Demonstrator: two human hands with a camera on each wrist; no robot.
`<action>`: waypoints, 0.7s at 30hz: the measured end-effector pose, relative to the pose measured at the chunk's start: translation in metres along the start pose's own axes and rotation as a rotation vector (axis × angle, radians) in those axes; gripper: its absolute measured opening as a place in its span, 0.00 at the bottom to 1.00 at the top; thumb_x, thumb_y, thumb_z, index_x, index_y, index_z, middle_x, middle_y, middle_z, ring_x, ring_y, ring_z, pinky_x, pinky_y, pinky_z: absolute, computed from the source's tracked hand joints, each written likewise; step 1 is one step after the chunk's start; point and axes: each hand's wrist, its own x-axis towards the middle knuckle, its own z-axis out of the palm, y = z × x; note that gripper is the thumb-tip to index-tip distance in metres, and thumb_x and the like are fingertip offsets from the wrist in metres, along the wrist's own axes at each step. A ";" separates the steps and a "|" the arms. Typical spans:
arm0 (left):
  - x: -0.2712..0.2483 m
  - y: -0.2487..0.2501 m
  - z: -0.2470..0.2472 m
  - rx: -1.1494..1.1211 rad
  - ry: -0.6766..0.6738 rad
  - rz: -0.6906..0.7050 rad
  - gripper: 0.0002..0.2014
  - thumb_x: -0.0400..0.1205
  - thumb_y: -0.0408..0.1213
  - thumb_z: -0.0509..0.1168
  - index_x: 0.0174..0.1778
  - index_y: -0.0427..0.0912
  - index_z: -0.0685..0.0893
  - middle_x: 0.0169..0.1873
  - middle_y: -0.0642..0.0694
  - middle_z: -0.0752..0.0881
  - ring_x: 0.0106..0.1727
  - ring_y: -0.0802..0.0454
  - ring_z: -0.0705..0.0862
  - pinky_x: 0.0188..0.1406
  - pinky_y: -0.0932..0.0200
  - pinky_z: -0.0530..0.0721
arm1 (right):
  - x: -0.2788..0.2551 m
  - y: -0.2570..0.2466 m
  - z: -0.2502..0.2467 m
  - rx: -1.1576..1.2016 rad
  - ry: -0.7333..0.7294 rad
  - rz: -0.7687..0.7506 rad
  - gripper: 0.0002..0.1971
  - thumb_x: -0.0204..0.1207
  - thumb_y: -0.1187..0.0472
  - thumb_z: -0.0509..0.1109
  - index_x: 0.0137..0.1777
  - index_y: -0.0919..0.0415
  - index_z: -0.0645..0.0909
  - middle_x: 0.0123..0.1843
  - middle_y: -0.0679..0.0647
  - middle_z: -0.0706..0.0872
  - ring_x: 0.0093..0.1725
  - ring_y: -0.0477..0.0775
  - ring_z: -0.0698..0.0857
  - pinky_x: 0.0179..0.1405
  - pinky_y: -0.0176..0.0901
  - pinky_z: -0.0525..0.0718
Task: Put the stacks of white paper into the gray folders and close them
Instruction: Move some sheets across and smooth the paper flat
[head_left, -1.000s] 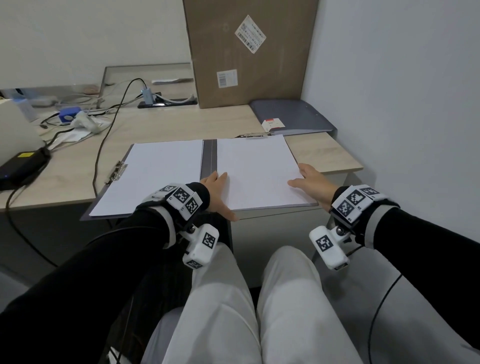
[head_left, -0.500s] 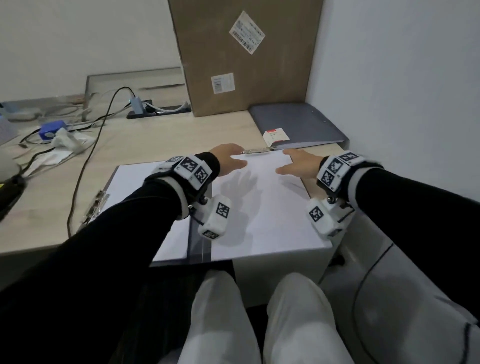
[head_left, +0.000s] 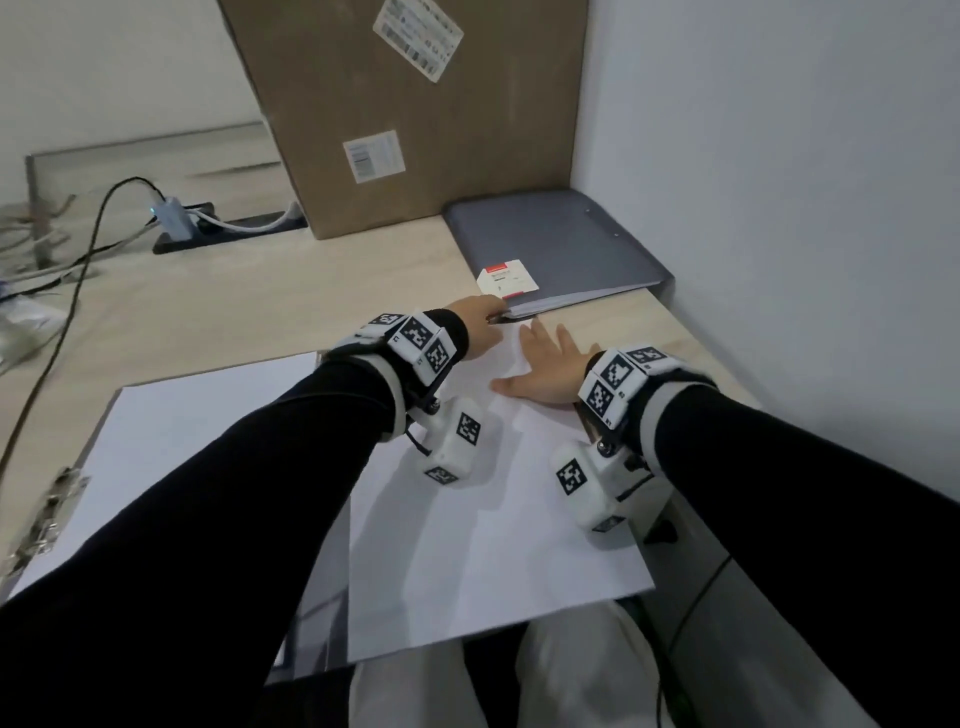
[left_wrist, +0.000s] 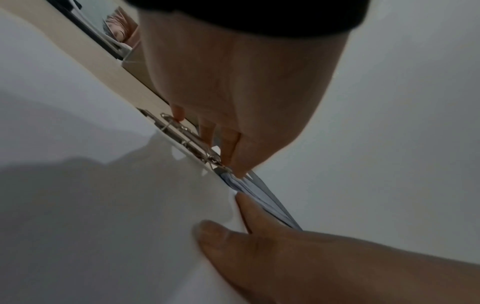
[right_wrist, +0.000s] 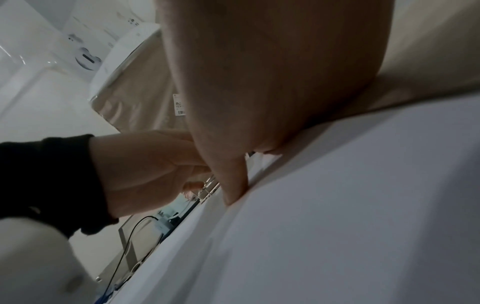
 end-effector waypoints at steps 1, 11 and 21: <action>0.004 -0.001 0.002 0.003 0.014 -0.006 0.21 0.83 0.32 0.57 0.74 0.39 0.74 0.73 0.39 0.76 0.74 0.42 0.74 0.72 0.56 0.69 | 0.000 -0.001 0.000 0.004 -0.001 0.000 0.45 0.79 0.35 0.55 0.85 0.58 0.35 0.86 0.51 0.34 0.85 0.58 0.35 0.82 0.56 0.39; 0.014 -0.006 -0.007 0.039 0.144 0.010 0.18 0.80 0.49 0.63 0.66 0.54 0.82 0.66 0.45 0.81 0.68 0.42 0.77 0.71 0.45 0.74 | 0.002 -0.003 0.000 0.056 -0.005 0.027 0.46 0.78 0.36 0.57 0.85 0.56 0.36 0.86 0.49 0.34 0.85 0.58 0.34 0.82 0.58 0.39; -0.021 -0.053 -0.046 0.185 0.315 -0.067 0.14 0.82 0.40 0.57 0.59 0.56 0.83 0.66 0.55 0.83 0.71 0.48 0.77 0.75 0.50 0.68 | 0.001 -0.001 -0.002 0.073 -0.034 0.025 0.46 0.78 0.36 0.57 0.85 0.56 0.36 0.86 0.48 0.34 0.85 0.58 0.33 0.82 0.60 0.40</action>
